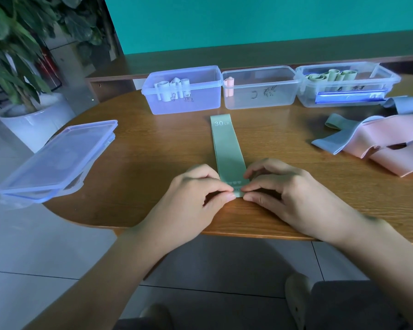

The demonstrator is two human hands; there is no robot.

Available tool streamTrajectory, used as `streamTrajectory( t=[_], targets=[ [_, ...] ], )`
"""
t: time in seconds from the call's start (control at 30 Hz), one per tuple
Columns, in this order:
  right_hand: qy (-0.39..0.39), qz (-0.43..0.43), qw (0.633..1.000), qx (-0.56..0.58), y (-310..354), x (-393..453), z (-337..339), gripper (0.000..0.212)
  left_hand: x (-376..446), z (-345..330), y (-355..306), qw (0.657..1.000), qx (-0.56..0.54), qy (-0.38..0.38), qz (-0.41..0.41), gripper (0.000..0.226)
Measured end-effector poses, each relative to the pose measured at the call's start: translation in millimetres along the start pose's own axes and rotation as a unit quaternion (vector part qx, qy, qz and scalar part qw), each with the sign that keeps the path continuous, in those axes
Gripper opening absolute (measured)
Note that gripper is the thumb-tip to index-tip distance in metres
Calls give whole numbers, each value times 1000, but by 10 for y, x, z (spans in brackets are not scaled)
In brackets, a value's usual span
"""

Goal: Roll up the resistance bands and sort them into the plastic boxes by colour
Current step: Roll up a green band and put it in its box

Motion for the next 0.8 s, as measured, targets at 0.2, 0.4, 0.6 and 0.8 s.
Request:
streamTrajectory(
  t=[0.2,0.4,0.6,0.8],
  targets=[
    [7,4,1000,-12,12,17,-13,26,24,37,-26,999,-23,-24,-14,12],
    [4,1,999,-38,10,24,-20,32,53,-29,-6,1000,-16,1,0,17],
    [-43,5,999,-31,15,27,24,27,95,-38,40,1000,-13,-6,6,16],
    [-30,-4,999,-32,-22,64,2,24,99,10,57,999,-18,-37,15,14]
  ],
)
Point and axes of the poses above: each hand's wrist, its own x-axis towards the middle knuckle, its own z-axis out of the back of the hand, y = z × x, the point moved 9 cm from there along x, towards the middle knuckle, and after that the axes turned 2 degrees about -z, right-handed, at the moved point
